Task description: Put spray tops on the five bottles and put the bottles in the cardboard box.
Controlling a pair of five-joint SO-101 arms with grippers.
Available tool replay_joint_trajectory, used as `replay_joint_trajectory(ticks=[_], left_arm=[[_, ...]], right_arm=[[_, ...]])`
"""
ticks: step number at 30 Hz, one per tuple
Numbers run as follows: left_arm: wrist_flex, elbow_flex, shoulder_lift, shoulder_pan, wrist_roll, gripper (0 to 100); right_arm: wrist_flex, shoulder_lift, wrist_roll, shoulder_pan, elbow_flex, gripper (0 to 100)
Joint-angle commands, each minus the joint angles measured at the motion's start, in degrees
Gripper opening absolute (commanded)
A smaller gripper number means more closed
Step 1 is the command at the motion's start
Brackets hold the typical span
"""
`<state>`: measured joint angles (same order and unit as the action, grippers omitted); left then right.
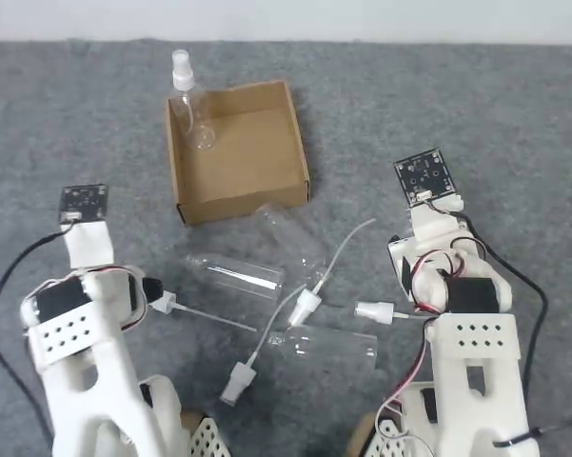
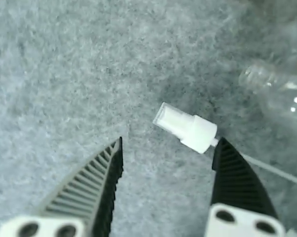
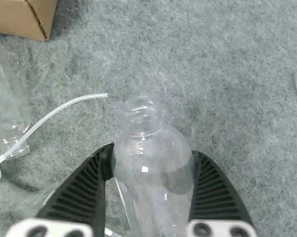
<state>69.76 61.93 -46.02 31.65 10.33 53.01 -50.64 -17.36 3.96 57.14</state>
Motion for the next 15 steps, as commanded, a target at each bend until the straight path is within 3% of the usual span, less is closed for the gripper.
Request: replay_joint_trajectory(ticks=[1,15], left_arm=[[0.53,-3.12,0.09,0.26,-4.84,28],[0.18,-2.59,0.09,-1.76,-22.68,28]], right_arm=[[-1.36,-1.54,0.00,-0.66,-1.05,7.6],[-1.27,-1.54,0.35,-0.40,-1.05,7.6]])
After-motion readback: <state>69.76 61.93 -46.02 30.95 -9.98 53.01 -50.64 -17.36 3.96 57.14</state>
